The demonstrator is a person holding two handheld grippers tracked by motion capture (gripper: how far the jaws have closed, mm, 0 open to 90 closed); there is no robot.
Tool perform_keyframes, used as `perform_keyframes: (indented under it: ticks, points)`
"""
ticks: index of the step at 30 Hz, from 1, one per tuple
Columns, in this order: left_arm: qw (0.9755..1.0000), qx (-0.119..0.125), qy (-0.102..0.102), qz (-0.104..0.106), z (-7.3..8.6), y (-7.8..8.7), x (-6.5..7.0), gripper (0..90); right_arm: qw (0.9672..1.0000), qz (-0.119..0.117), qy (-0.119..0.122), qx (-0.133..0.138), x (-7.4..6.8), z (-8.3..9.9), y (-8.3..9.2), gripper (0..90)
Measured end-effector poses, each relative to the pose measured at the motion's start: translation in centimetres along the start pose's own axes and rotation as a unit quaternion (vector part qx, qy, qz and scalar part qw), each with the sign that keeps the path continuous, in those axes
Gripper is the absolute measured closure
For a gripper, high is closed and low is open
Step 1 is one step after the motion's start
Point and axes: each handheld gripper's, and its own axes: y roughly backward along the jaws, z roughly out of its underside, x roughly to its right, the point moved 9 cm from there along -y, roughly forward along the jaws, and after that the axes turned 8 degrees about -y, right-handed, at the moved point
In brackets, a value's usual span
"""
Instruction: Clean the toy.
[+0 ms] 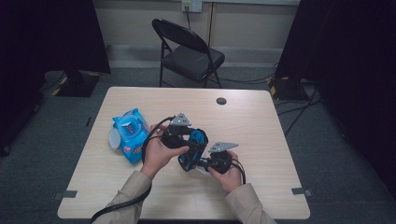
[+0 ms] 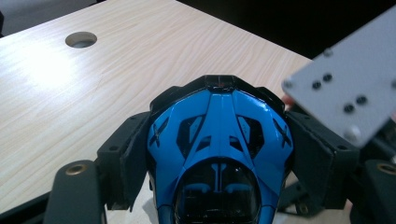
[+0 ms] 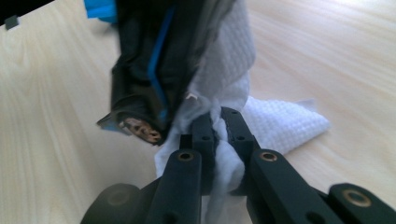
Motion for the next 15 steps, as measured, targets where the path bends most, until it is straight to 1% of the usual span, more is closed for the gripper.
perform_keyframes:
  ticks: [1,2,4,5,6,8,9,11,12,13,14,15]
  points:
    - [1.0000,0.001,0.000,0.000,0.0,0.0,0.0,26.2,0.9999,0.007,-0.006,0.010,0.6,-0.5,0.6,86.4]
    - [1.0000,0.000,-0.001,0.000,0.0,0.1,0.0,26.2,0.9999,0.007,-0.006,0.010,0.6,-0.5,0.6,86.4]
    - [1.0000,0.000,-0.002,-0.001,0.1,0.2,0.0,26.2,0.9996,0.015,-0.011,0.019,1.3,-1.1,1.4,86.4]
    - [1.0000,0.000,0.000,-0.001,0.2,0.2,0.0,26.2,0.9993,0.023,-0.014,0.027,2.0,-1.7,2.2,86.4]
    - [1.0000,0.000,0.000,-0.001,0.2,0.2,0.0,26.2,0.9993,0.023,-0.014,0.027,2.0,-1.7,2.2,86.4]
    - [1.0000,-0.001,-0.002,-0.002,0.3,0.3,-0.1,26.2,0.9988,0.028,-0.016,0.037,2.5,-2.5,3.0,86.4]
    - [1.0000,-0.003,-0.002,-0.003,0.5,0.3,-0.2,26.2,0.9981,0.035,-0.017,0.047,3.0,-3.2,3.9,86.4]
    - [1.0000,-0.005,-0.001,-0.002,0.7,0.2,-0.2,26.2,0.9973,0.039,-0.020,0.058,3.4,-3.9,4.7,86.4]
    - [1.0000,-0.005,-0.001,-0.002,0.7,0.2,-0.2,26.2,0.9973,0.039,-0.020,0.058,3.4,-3.9,4.7,86.4]
    - [1.0000,-0.005,-0.002,-0.001,0.8,0.2,-0.2,26.2,0.9966,0.043,-0.022,0.067,3.8,-4.6,5.3,86.4]
    - [1.0000,-0.006,-0.001,-0.001,0.8,0.2,-0.2,26.2,0.9966,0.043,-0.022,0.067,3.8,-4.6,5.3,86.4]
    - [1.0000,-0.007,-0.001,-0.001,0.9,0.1,-0.2,26.2,0.9958,0.045,-0.025,0.076,4.0,-5.2,5.8,86.4]
